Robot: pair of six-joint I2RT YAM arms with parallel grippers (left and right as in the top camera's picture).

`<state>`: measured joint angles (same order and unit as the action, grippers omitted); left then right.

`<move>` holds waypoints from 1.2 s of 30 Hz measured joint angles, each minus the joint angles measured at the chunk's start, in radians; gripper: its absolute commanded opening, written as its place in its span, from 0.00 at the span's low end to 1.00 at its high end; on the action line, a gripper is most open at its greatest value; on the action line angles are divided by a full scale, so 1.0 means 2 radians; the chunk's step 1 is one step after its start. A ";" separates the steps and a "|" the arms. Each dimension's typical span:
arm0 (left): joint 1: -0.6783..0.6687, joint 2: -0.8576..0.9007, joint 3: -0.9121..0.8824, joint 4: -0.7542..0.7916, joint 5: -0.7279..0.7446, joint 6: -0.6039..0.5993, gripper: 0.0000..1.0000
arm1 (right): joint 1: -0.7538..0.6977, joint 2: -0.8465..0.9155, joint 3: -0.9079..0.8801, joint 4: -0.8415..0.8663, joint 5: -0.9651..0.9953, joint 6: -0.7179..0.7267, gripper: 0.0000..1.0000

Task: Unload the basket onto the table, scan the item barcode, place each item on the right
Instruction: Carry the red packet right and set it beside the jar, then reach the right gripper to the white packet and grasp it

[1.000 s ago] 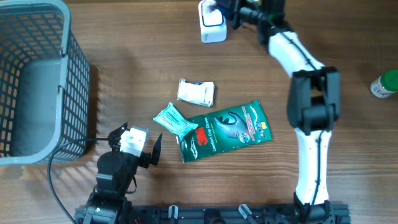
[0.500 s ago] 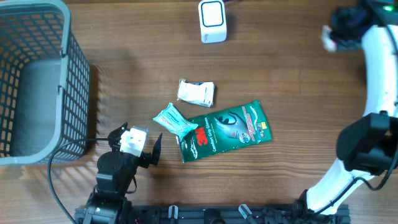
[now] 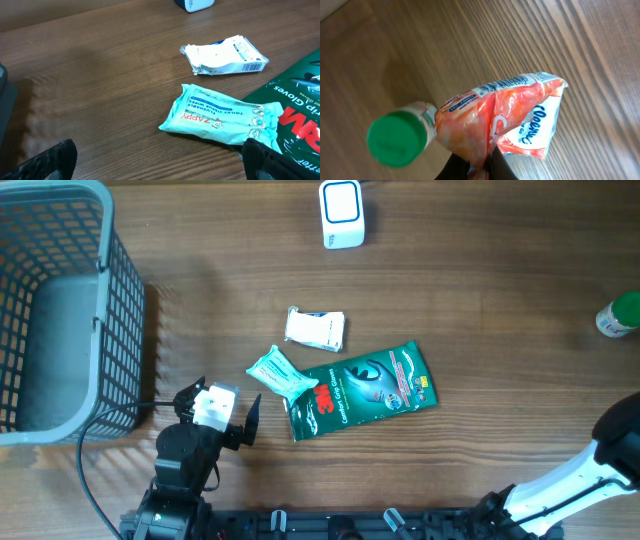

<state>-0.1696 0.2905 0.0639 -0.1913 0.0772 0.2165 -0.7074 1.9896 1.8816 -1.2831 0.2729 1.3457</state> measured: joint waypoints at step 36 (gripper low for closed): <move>0.000 0.000 0.000 -0.001 0.000 0.000 1.00 | 0.327 -0.099 -0.143 -0.052 -0.282 -0.216 1.00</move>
<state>-0.1696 0.2905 0.0639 -0.1925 0.0772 0.2165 -0.0544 1.7916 1.5948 -1.3876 -0.2909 0.9146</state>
